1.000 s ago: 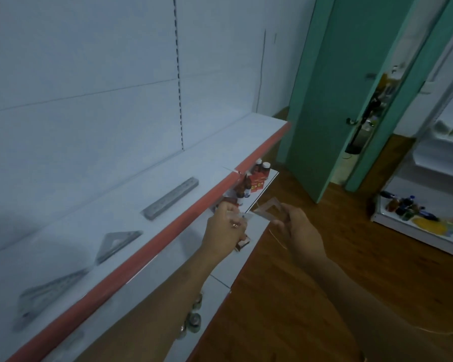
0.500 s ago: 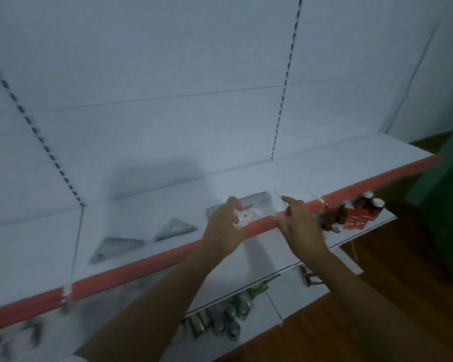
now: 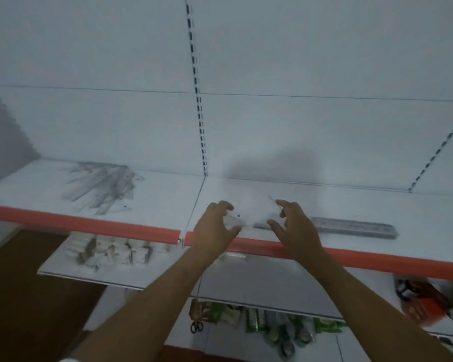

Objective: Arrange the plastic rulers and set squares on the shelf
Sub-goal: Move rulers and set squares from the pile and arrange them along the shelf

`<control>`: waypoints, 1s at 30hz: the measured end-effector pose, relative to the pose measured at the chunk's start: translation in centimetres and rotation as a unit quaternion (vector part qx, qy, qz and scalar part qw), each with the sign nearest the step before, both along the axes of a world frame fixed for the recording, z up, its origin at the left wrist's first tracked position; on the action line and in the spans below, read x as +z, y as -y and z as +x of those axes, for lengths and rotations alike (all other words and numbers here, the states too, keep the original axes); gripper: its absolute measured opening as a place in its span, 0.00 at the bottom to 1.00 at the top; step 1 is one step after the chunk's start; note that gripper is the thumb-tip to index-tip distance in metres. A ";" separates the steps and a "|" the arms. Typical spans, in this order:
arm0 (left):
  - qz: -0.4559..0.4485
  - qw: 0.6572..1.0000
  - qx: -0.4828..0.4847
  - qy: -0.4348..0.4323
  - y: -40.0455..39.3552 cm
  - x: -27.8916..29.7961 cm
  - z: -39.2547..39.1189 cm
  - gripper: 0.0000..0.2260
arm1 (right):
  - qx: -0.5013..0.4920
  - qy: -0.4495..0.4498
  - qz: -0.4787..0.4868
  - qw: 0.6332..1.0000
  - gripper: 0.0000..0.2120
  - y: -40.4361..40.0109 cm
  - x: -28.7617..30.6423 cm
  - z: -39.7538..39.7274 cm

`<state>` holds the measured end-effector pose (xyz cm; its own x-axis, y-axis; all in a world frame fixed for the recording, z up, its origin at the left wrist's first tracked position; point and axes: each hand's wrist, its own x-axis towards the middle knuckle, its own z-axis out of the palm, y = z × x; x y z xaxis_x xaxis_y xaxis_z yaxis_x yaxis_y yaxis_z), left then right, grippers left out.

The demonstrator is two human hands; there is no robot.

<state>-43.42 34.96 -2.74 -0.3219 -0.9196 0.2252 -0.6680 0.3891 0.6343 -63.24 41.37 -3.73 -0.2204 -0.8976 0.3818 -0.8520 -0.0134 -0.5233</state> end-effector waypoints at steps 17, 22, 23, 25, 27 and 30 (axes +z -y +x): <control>0.015 0.997 0.068 -0.027 6.1 -2.4 12.4 0.20 | 0.012 -0.211 0.144 0.967 0.23 9.2 -1.9 9.4; 0.021 0.998 0.056 -0.029 6.7 -3.0 12.2 0.19 | 0.014 -0.219 0.169 0.961 0.24 10.3 -2.3 9.1; 0.021 0.998 0.057 -0.032 6.8 -3.1 11.8 0.19 | 0.015 -0.219 0.177 0.959 0.23 10.5 -2.2 9.0; 0.033 0.998 0.046 -0.034 6.8 -3.1 10.8 0.20 | 0.020 -0.217 0.193 0.957 0.23 10.8 -2.3 8.8; 0.046 0.998 0.034 -0.034 6.8 -3.1 9.5 0.20 | 0.025 -0.233 0.194 0.953 0.21 10.8 -2.5 8.7; 0.049 0.998 0.029 -0.026 7.0 -3.3 7.8 0.21 | 0.034 -0.257 0.187 0.947 0.19 10.9 -2.7 8.8</control>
